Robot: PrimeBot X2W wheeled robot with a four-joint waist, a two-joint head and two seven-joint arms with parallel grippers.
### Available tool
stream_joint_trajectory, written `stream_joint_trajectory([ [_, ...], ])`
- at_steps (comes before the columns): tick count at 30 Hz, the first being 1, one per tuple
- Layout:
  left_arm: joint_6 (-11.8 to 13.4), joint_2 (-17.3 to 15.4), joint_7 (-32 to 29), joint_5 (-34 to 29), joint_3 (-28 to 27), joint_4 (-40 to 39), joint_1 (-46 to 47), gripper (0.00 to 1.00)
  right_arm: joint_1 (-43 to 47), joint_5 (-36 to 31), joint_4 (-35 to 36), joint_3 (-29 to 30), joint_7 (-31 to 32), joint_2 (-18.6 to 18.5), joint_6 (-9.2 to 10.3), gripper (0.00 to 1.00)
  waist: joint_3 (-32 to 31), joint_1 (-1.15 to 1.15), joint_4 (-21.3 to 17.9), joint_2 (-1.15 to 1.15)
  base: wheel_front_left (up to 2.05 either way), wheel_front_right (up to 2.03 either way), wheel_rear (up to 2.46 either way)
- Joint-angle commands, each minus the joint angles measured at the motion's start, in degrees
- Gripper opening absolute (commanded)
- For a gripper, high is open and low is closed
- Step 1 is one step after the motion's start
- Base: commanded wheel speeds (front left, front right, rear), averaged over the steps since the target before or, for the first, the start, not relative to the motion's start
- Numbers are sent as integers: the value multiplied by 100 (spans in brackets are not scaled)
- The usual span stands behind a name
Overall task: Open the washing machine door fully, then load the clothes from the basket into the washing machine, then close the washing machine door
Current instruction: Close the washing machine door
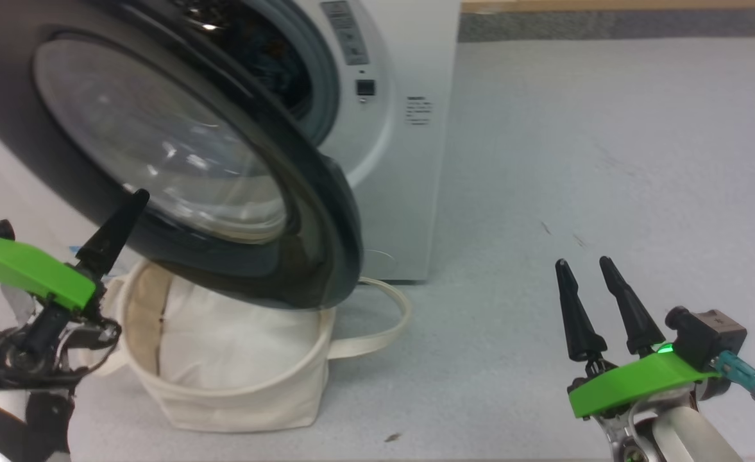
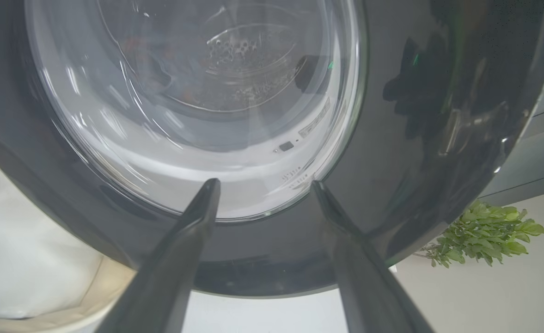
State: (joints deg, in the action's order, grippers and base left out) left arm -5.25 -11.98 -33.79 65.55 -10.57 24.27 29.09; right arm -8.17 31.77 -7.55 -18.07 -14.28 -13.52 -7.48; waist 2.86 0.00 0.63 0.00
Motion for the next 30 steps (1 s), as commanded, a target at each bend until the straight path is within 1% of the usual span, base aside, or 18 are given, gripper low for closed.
stream_joint_trajectory([
  [1,-65,-209,174,-124,-149,-271,110,100,-119,-23,161,-64,-72,-111,-1,100,-141,0,263,0,0,0,0],
  [4,-145,-269,666,-508,-28,-347,-57,100,-54,-1,142,-40,-72,-135,-1,100,-267,0,478,0,0,0,0],
  [7,-195,-422,1102,-976,233,-428,-269,100,10,-1,184,29,-72,-186,-1,100,-331,0,665,0,0,0,0],
  [10,-216,-617,1656,-1440,521,-501,-456,100,60,-11,224,125,-72,-250,-1,100,-366,0,813,0,0,0,0],
  [14,-221,-1011,2524,-1989,1157,-688,-728,100,101,-15,281,210,-72,-286,-1,100,-393,0,912,0,0,0,0],
  [17,-222,-1251,3180,-2188,1506,-707,-900,100,137,-19,306,224,-72,-312,-1,100,-405,0,956,0,0,0,0],
  [18,-222,-1251,3180,-2188,1506,-707,-900,100,137,-19,306,224,-72,-312,-1,100,-405,0,956,0,0,0,0],
  [20,-223,-1386,3641,-2352,1658,-655,-978,100,161,-20,316,240,-72,-337,-1,100,-412,0,973,0,0,0,0],
  [23,-223,-1415,4154,-2343,1738,-470,-1052,100,185,-24,335,269,-72,-362,-1,100,-418,0,989,0,0,0,0],
  [27,-223,-1555,4535,-2485,2065,-300,-1138,100,211,-19,351,286,-72,-352,-1,100,-433,0,973,0,0,0,0],
  [30,-211,-1706,4717,-2819,2253,-156,-1174,100,232,-12,362,320,-72,-313,-1,100,-433,0,955,0,0,0,0],
])
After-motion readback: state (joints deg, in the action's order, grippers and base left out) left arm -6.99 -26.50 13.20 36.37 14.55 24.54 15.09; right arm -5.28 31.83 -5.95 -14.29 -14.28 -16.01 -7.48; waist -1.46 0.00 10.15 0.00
